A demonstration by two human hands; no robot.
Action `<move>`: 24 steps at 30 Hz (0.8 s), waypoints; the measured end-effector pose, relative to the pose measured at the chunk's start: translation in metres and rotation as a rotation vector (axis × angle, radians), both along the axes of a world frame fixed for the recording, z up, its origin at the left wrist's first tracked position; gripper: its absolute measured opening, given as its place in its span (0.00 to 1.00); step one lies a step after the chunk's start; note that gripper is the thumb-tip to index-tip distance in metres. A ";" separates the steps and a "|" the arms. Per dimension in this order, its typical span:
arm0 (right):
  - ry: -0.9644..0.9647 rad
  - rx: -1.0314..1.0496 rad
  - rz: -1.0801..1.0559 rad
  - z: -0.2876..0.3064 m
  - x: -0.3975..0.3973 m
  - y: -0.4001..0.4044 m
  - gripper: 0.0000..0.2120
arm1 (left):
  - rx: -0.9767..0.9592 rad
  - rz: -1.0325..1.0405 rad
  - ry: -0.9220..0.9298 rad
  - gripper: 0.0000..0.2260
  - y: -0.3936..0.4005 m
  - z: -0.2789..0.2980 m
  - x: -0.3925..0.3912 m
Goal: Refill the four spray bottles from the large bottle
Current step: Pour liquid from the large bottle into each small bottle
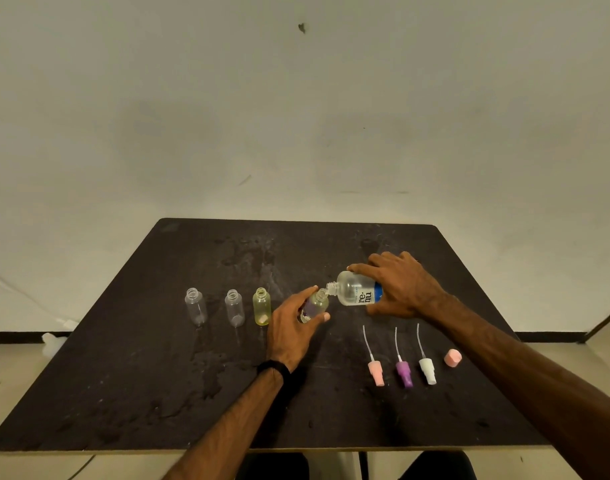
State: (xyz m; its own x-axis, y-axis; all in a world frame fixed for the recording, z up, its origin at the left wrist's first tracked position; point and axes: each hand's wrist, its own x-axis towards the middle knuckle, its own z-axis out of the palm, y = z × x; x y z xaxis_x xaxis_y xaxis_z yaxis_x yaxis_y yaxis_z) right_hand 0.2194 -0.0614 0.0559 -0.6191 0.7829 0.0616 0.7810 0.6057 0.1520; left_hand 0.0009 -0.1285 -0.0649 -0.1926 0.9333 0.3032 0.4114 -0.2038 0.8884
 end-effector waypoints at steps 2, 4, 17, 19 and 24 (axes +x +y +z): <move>0.015 0.001 0.005 0.000 0.000 0.000 0.39 | 0.002 0.000 -0.011 0.26 0.000 0.000 0.000; 0.013 0.002 0.006 0.000 0.000 0.000 0.39 | 0.003 0.000 -0.018 0.26 -0.001 0.001 0.001; 0.383 -0.240 -0.087 -0.023 0.001 0.002 0.36 | 0.015 -0.026 -0.187 0.26 0.004 0.009 0.010; 0.567 -0.330 -0.126 -0.030 0.002 0.002 0.34 | 0.013 -0.022 -0.193 0.26 0.006 0.010 0.011; 0.936 -0.480 -0.274 -0.049 0.011 0.008 0.32 | -0.007 -0.011 -0.200 0.26 0.010 0.007 0.010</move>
State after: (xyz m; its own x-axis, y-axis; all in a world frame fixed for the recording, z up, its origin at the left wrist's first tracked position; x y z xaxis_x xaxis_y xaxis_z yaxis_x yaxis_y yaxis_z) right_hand 0.2301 -0.0538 0.0068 -0.2864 0.9556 0.0694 0.5816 0.2310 -0.7800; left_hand 0.0104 -0.1181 -0.0577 -0.2382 0.9376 0.2532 0.2243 -0.2006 0.9537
